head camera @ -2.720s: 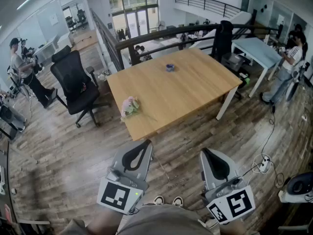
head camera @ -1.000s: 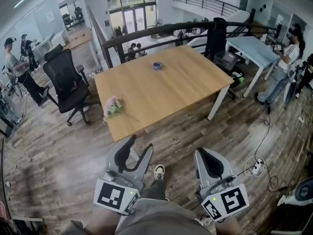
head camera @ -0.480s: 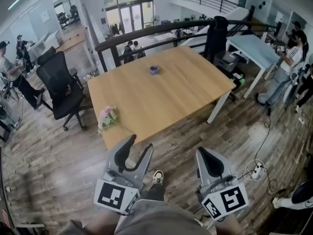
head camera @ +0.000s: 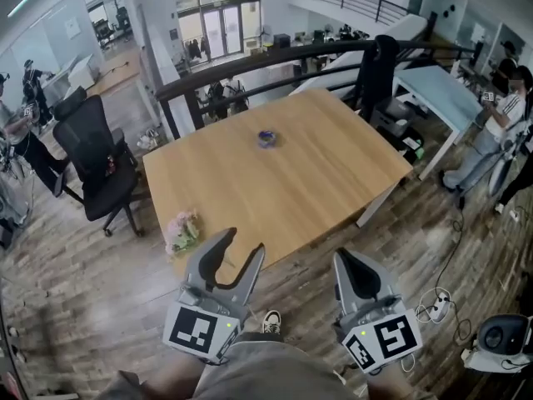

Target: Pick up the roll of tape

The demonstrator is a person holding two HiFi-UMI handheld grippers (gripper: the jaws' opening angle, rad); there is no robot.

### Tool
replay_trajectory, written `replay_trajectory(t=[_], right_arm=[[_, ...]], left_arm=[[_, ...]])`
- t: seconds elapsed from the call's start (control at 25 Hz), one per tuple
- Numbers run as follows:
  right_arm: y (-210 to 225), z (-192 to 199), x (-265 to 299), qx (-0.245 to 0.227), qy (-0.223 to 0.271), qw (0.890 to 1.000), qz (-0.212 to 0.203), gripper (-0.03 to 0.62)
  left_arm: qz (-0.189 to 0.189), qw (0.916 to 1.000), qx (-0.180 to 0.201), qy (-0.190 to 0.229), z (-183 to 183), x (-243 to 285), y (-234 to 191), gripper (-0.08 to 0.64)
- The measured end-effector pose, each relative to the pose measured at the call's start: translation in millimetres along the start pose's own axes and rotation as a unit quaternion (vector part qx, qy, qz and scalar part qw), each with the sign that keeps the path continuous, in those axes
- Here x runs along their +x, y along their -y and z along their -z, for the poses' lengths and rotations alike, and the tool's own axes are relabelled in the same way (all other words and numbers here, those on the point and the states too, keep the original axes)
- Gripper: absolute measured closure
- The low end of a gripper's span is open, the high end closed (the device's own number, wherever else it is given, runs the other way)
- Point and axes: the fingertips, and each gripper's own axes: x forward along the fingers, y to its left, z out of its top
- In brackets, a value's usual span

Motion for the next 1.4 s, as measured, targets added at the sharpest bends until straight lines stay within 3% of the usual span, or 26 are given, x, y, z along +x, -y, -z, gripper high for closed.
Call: replay_trajectory(t=[0.36,0.76,1.04,1.4], right_arm=[[20.8,2.7,79.7,0.0,-0.011,1.0,0.009,0.577],[45.2,5.5,126.6,-0.009,-0.022,1.0,-0.003,0.577],[79.5,6.6,167.5,-0.012,-0.019,0.999,-0.03,0.577],[154.9,-6.0,232.4,-0.017,-0.024,0.994,-0.102,0.577]], left_arm=[[-0.003,1.0,-0.003,-0.004,12.9,49.3,-65.3,0.368],[-0.024,0.9996,-0.013,-0.004,22.9,86.1,-97.9,0.368],[-0.052,0.9985,-0.013,-0.01,31.6,123.3,-111.6,0.369],[-0.12,0.9926,-0.013,-0.017,26.0,204.8,-121.2,0.369]])
